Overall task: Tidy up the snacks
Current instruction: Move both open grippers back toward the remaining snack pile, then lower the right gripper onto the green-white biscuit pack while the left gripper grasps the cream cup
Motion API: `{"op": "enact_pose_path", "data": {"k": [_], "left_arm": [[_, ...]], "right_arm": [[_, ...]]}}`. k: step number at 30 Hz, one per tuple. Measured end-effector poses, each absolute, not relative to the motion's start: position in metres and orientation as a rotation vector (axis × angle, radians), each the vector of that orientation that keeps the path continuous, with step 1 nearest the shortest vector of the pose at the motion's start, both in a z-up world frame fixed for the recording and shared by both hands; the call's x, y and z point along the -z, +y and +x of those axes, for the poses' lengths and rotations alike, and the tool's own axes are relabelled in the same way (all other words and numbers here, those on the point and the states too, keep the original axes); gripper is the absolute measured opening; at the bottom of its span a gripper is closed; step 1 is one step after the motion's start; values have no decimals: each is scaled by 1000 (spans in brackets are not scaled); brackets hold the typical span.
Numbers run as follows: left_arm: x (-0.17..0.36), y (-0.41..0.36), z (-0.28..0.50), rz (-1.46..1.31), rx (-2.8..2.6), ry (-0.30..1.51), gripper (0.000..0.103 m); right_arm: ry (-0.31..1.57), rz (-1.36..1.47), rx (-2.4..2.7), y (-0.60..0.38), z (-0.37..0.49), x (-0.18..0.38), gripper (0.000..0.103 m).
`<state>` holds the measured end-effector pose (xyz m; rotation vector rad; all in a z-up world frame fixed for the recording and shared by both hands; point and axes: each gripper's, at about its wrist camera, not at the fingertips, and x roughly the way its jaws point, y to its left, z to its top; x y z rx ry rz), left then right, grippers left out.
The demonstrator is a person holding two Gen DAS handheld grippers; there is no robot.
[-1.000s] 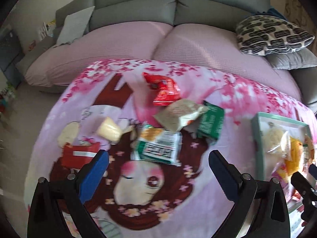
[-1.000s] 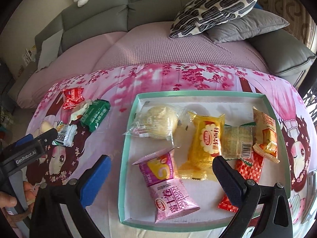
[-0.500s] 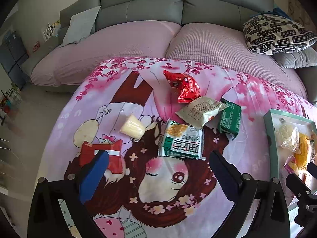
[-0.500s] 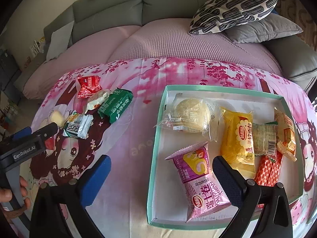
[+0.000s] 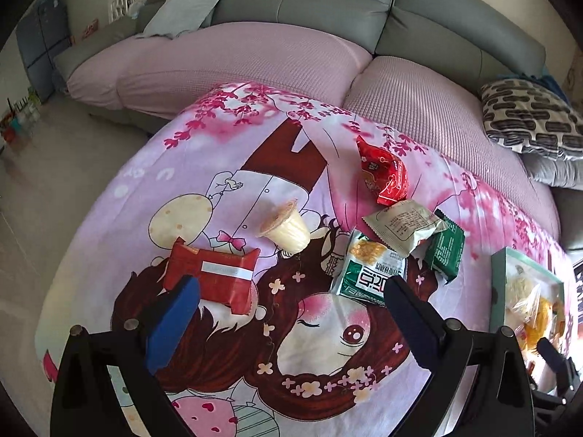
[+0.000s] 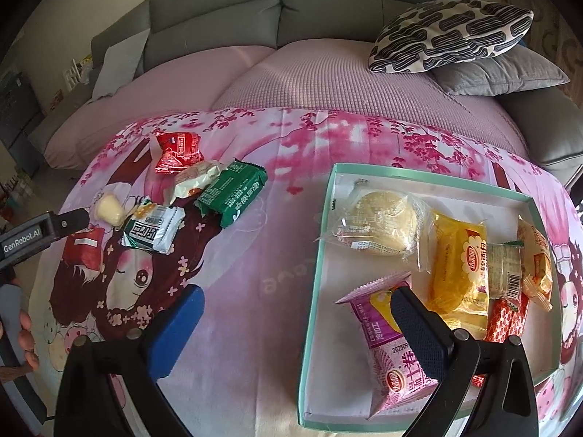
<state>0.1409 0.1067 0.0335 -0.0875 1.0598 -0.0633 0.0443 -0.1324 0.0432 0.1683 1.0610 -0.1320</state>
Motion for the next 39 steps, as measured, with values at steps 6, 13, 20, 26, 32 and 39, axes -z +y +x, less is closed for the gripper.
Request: {"op": "enact_pose_path", "data": {"k": [6,13,20,26,32,39], "left_arm": [[-31,119,150,-113,56,1061,101],[-21,135,162,-159,61,1080,101],[-17,144,173,-195,66,1084,101],[-16,140,189,-205,100,1070,101],[-4,130,198,-180,120,1101,101],[8,120,202,-137,127,1128,101]], "right_arm": [[1074,164,96,-112,57,-39,103],[1078,184,64,-87,83,-35,103],[1078,184,-8,-47,111,-24,103],[1086,166,-46,-23,131,-8,103],[1093,169,-51,-9,149,6,103],[1124,159,-1,-8,157,22,103]]}}
